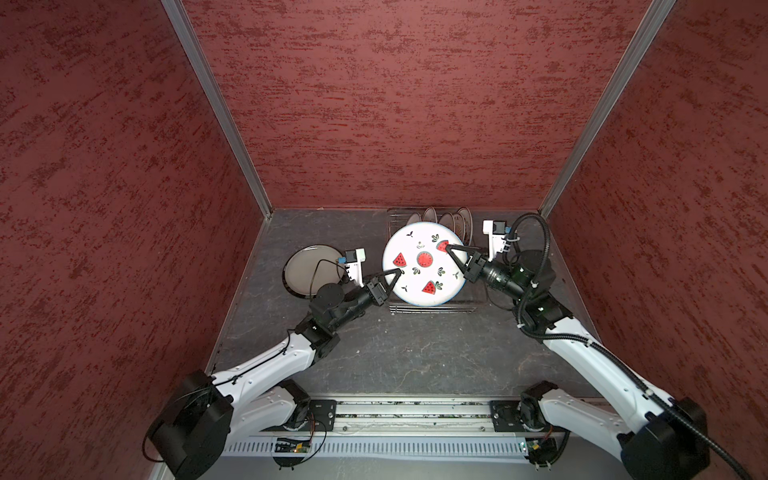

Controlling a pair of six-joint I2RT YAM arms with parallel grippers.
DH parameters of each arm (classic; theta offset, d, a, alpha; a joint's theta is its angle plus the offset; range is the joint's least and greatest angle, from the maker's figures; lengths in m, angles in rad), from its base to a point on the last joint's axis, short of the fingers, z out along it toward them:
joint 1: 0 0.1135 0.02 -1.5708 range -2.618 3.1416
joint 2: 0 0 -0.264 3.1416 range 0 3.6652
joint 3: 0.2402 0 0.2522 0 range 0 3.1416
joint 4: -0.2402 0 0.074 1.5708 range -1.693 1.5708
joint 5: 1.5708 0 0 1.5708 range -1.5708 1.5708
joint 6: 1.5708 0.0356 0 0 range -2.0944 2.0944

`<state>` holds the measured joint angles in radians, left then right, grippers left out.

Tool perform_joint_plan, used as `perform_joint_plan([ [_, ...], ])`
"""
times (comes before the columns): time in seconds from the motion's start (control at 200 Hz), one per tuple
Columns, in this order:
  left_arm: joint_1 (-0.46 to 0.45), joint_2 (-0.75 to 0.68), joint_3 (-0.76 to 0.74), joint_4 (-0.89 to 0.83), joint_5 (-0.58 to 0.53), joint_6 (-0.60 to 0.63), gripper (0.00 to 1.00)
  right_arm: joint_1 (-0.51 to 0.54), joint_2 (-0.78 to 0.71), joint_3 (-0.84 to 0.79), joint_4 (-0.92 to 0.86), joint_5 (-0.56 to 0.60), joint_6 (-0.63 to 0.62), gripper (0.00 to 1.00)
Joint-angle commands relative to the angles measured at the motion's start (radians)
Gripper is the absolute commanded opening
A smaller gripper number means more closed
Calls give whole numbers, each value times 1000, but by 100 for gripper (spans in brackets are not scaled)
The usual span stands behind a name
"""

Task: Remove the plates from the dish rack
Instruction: 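Bring the watermelon plate to the left gripper and grasp its rim with left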

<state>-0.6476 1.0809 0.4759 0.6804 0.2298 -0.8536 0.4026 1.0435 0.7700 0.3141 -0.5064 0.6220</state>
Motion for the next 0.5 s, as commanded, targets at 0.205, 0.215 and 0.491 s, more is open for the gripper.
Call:
perform_joint_plan([
  [0.205,-4,10,15,66,38,-37,16,-8,20,28,151,-39,31,0],
  [0.215,-4,11,15,68,40,-37,16,-9,22,28,151,-39,33,0],
  [0.491,-14,22,15,83,43,-35,20,-9,50,28,160,-54,40,0],
])
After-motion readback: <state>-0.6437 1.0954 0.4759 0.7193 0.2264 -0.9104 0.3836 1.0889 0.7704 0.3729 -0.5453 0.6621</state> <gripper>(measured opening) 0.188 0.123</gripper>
